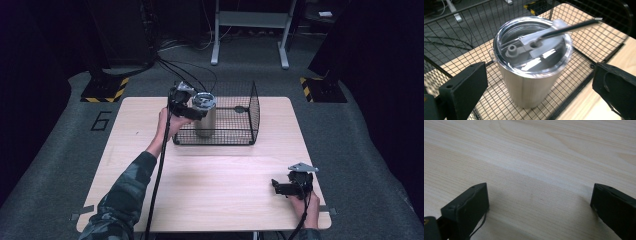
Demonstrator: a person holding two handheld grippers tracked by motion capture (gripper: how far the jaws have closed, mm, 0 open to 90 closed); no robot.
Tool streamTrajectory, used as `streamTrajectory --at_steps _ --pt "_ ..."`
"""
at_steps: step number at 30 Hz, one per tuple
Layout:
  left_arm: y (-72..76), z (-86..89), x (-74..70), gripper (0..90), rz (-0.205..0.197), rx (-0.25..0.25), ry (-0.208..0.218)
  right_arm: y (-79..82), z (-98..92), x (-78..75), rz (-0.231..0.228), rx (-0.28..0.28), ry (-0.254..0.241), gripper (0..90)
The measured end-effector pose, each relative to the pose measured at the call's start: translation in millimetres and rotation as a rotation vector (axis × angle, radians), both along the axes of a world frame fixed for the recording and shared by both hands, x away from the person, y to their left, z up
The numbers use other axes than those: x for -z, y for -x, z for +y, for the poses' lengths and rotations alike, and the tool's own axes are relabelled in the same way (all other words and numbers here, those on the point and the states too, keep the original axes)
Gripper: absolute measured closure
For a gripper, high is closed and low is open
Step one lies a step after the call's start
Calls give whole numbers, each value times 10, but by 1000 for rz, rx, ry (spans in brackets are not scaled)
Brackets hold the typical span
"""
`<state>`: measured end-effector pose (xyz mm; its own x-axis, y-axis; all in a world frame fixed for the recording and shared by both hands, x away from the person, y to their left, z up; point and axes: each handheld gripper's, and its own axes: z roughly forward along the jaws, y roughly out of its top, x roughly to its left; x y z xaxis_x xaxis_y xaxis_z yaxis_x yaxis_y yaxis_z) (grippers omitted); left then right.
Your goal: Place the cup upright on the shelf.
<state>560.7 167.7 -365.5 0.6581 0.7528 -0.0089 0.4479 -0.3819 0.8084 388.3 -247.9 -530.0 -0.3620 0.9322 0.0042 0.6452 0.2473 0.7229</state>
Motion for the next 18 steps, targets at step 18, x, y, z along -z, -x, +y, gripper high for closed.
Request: streamTrajectory --at_steps 18 --pt "851 407 20 2 -56 74 -43 0 -6 -1 0 -5 6 13"
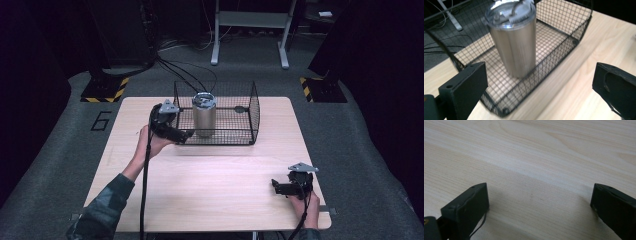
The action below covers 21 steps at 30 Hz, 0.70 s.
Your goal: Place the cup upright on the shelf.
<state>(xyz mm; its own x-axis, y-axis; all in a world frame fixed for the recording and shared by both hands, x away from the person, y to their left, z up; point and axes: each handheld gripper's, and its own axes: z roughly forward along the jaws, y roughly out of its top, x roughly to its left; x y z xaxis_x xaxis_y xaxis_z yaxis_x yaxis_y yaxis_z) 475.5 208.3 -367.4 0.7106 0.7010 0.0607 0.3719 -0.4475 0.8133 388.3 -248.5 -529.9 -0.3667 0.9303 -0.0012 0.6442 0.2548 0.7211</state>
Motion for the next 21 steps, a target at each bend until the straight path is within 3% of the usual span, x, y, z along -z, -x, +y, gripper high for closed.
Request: streamTrajectory --at_steps 2,9,10,11,12,13,15,21 --pt "129 116 99 2 27 3 5 0 0 0 0 0 0 13" --pt "380 364 376 1 49 -37 -2 1 7 1 0 6 -5 13" --pt "460 444 505 1 60 -60 -16 1 7 1 0 6 -5 13" --pt "460 444 505 1 60 -60 -16 1 7 1 0 7 -6 13" --pt "532 531 639 1 72 -83 -37 1 7 1 0 7 -6 13" --pt "532 531 639 1 72 -83 -37 1 7 1 0 7 -6 13" --pt "607 680 868 1 105 -113 -42 1 7 1 0 7 -6 13" --pt "735 941 1272 2 170 -179 -66 2 6 -1 2 8 -4 11"
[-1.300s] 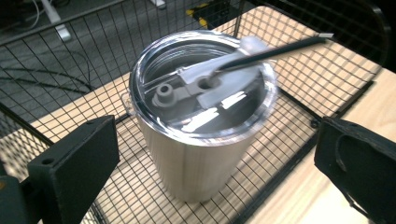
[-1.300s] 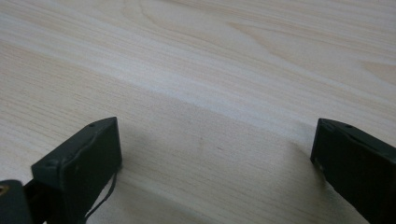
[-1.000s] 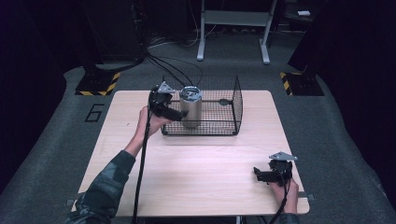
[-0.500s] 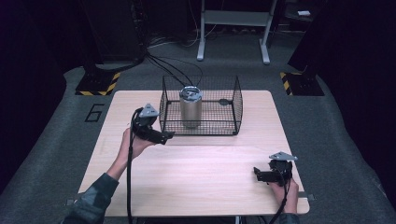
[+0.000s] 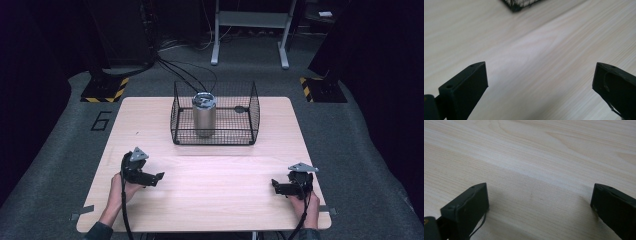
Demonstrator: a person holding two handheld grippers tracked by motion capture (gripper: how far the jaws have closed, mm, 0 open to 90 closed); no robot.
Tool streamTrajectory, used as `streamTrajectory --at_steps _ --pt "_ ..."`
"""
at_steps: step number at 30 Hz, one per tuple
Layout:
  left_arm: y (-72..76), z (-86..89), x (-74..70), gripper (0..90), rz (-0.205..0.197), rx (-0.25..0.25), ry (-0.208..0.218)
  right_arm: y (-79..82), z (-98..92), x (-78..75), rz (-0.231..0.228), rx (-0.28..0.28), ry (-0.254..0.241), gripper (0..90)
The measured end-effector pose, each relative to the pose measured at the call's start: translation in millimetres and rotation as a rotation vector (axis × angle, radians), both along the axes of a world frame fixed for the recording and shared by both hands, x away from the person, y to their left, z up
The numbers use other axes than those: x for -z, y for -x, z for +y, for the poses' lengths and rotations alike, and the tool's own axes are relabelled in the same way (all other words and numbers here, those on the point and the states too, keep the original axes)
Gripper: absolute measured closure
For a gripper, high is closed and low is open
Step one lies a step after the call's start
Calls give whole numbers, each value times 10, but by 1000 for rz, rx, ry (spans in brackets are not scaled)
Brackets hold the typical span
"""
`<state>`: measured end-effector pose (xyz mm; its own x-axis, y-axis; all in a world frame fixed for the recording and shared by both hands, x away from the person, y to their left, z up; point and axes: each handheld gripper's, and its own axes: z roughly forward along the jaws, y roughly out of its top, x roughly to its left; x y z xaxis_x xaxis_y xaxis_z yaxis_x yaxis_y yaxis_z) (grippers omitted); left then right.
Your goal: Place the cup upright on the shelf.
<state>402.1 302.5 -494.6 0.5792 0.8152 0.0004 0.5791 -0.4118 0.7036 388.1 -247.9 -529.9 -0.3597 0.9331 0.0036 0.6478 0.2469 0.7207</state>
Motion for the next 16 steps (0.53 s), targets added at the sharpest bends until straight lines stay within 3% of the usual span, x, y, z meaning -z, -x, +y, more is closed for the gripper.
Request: streamTrajectory --at_steps 2,3,6,12,14,16 --pt "20 24 54 2 -4 -19 2 0 -3 1 -1 -2 4 11" --pt "38 57 91 2 -5 -22 -20 0 -4 1 -2 -3 5 11" --pt "95 138 218 2 -7 -68 0 0 -4 1 -1 -3 5 10" --pt "101 188 295 2 -2 -93 -7 0 -4 0 -1 -3 5 10" --pt "107 188 317 2 -22 -115 -33 0 -3 0 -1 -2 5 10" --pt "109 189 333 3 -35 -120 -31 0 -3 0 0 -2 5 10"
